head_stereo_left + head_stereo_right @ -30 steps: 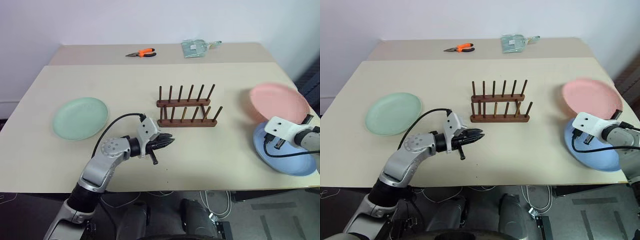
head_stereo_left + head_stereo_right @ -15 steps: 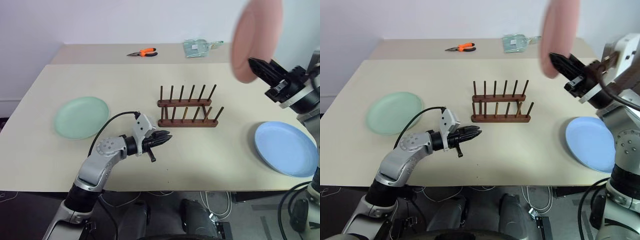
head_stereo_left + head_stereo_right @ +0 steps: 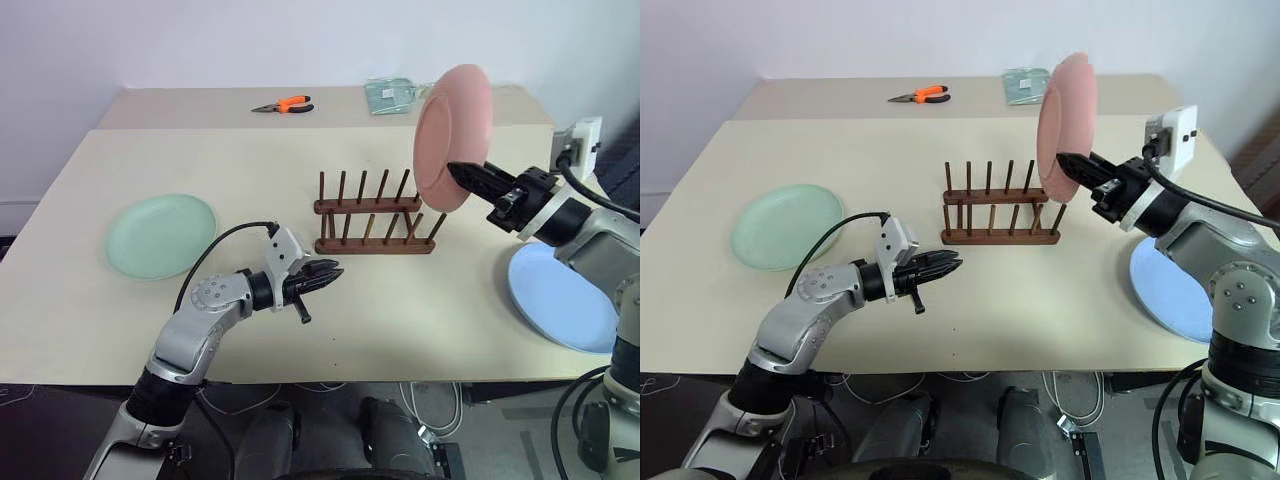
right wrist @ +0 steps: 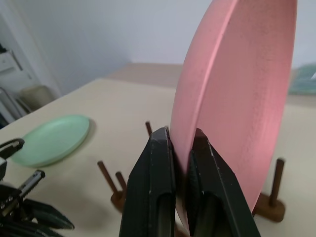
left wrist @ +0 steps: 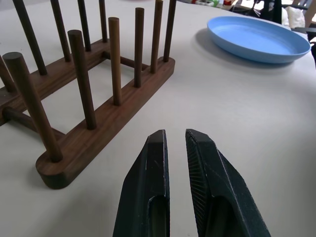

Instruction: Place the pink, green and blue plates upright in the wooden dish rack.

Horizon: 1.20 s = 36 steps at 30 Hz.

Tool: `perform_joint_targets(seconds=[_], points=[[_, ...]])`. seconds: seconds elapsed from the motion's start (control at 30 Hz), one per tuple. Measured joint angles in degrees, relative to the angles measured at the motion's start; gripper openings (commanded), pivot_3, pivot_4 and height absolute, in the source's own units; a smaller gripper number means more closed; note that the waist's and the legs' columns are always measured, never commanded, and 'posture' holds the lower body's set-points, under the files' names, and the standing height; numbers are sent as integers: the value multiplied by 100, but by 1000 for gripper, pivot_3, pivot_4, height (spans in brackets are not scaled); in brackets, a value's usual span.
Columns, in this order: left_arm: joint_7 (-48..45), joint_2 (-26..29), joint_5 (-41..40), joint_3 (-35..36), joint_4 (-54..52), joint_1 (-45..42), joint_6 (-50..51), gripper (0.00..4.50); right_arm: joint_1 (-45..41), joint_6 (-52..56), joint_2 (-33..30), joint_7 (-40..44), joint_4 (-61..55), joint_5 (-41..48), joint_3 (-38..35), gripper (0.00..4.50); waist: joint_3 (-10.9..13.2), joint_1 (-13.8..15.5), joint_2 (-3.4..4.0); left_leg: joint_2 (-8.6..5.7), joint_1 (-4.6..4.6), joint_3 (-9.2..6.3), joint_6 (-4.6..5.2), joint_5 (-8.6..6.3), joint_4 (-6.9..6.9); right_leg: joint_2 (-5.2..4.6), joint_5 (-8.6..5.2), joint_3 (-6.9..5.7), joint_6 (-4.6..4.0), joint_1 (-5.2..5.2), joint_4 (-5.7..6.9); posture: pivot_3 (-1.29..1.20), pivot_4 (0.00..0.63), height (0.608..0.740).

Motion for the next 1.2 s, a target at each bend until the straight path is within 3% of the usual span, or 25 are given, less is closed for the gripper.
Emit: perform_joint_targets(seconds=[0.03, 0.13, 0.17, 0.23, 0.37, 0.4, 0.47, 0.53, 0.57, 0.73, 0.87, 1.0, 1.1, 1.2], points=[[8, 0, 0, 0, 0, 16, 3, 574, -2, 22, 18, -19, 36, 0, 1, 770, 0, 3, 0, 0, 0, 0, 0, 0, 0, 0, 0, 0, 0, 0, 0, 0, 150, 740], [14, -1, -20, 10, 0, 16, 8, 574, -11, 11, 47, -121, 131, -106, 36, 1999, 0, 1, 0, -1, 0, 1, 0, 0, 0, 0, -1, 1, 1, 0, -1, 0, 150, 740], [14, -5, -77, 31, 0, 16, 23, 832, -27, -100, 46, -167, 147, -285, 83, 2543, 0, 0, 0, -1, 0, 1, 0, 0, 0, 0, -2, 0, 3, 0, 0, 0, 150, 740], [78, -25, -151, 127, 8, 15, 64, 1385, -120, -466, 48, -263, 174, -704, 158, 2552, 1, -4, 1, -1, 0, 1, 0, 0, 0, 0, -7, 0, 11, -2, 0, 0, 150, 740], [648, -111, 49, 484, 417, -201, -127, 3343, -522, -1416, -101, -473, 566, -1798, 193, 2552, 1, -3, 0, -1, 2, 2, -1, 0, 0, 1, -11, -1, 21, -2, 1, 0, 150, 740], [982, -129, 215, 650, 703, -364, -238, 3810, -649, -1663, -137, -494, 727, -2066, 201, 2799, 0, 1, 0, -2, 3, 2, -1, 0, 0, 1, -10, -1, 23, -1, 1, 0, 150, 740], [1565, -164, 448, 997, 1176, -644, -365, 3828, -778, -1948, -192, -425, 869, -2346, 242, 3335, 1, -1, -1, -3, 2, 2, -1, 0, 0, 1, 0, -1, 35, -1, 0, 0, 150, 740], [2307, -183, 649, 1522, 1665, -976, -477, 3828, -888, -2193, -225, -144, 854, -2470, 326, 4305, 1, -18, -1, -2, 2, 0, -1, 0, -3, 2, 8, -1, 30, -4, 0, 0, 150, 740], [2751, -163, 747, 1787, 1882, -1150, -480, 3828, -952, -2231, -250, 60, 755, -2461, 432, 4473, 2, -41, -1, -1, 3, 0, -1, 0, -5, 2, 11, -1, 27, -5, 1, 0, 150, 740], [4280, 438, 1185, 2937, 2376, -1425, 10, 3828, -1099, -1928, -443, 1132, -712, -2159, 1592, 4473, 0, -171, -5, 2, 6, -6, -2, 0, -18, 6, 7, -3, 35, -13, 9, 0, 150, 740], [4461, 722, 998, 3708, 1978, -976, 1017, 3828, -891, -1910, -406, 1580, -1170, -2495, 2648, 4473, -2, -123, -30, -4, 0, -8, -3, -1, -8, -1, 6, -3, 36, -9, 6, 0, 150, 740], [4292, 731, 477, 4419, 1446, -469, 2148, 3828, -712, -2067, -72, 1674, -1172, -2921, 3247, 4473, 3, -106, -49, -5, 0, -15, -5, -1, -4, -1, 6, -4, 35, -7, 12, 0, 150, 740], [4310, 275, -15, 4957, 902, -314, 2957, 3048, -644, -2192, 139, 1745, -1128, -3140, 3480, 4500, 3, -94, -51, -5, 0, -20, -7, 0, -3, -2, 6, -7, 35, -7, 15, 0, 150, 740], [4540, -338, -418, 5460, 658, -331, 3464, 1561, -637, -2330, 219, 1817, -988, -3358, 3575, 4500, 1, -110, -59, -5, 2, -20, -9, 1, -4, 0, 7, -9, 34, -8, 16, 0, 150, 740]])
